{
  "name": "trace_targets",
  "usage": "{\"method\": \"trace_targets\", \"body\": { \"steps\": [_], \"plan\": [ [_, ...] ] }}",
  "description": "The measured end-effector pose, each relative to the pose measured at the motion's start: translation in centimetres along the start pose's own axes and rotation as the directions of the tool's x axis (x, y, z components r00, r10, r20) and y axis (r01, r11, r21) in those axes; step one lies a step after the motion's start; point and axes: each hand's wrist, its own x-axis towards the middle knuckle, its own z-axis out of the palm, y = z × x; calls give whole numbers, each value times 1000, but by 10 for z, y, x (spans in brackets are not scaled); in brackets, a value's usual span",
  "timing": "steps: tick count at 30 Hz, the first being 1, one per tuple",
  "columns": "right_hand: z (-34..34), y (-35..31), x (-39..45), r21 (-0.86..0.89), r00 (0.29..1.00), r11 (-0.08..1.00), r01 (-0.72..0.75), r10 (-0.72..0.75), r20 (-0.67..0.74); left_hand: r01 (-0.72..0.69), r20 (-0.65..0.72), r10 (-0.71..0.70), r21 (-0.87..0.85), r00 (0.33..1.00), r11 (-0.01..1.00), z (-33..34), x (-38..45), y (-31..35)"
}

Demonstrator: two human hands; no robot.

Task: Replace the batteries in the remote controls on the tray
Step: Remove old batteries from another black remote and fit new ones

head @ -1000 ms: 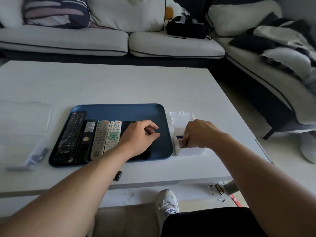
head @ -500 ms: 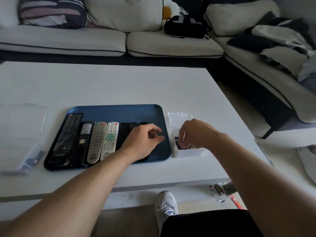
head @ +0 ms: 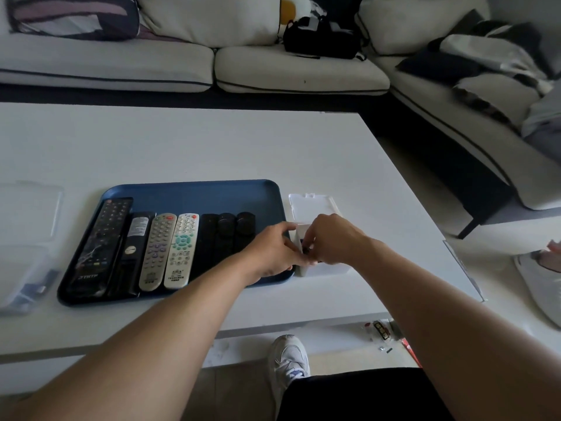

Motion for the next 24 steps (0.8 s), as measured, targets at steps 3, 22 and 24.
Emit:
{"method": "trace_targets", "body": {
  "steps": [3,22,24],
  "plan": [
    [-4,2,-9,53,999,998,16,-14,-35,-21,21,21,-4,1000,1000,0,-2,1],
    [-23,18,-58,-57,986,984,168,-167,12,-223,-66,241,207,968,953,12,-19,-15],
    [-26,19,-56,-57,985,984,170,-172,-22,-218,-72,237,203,969,955,13,-19,-15]
  ]
}}
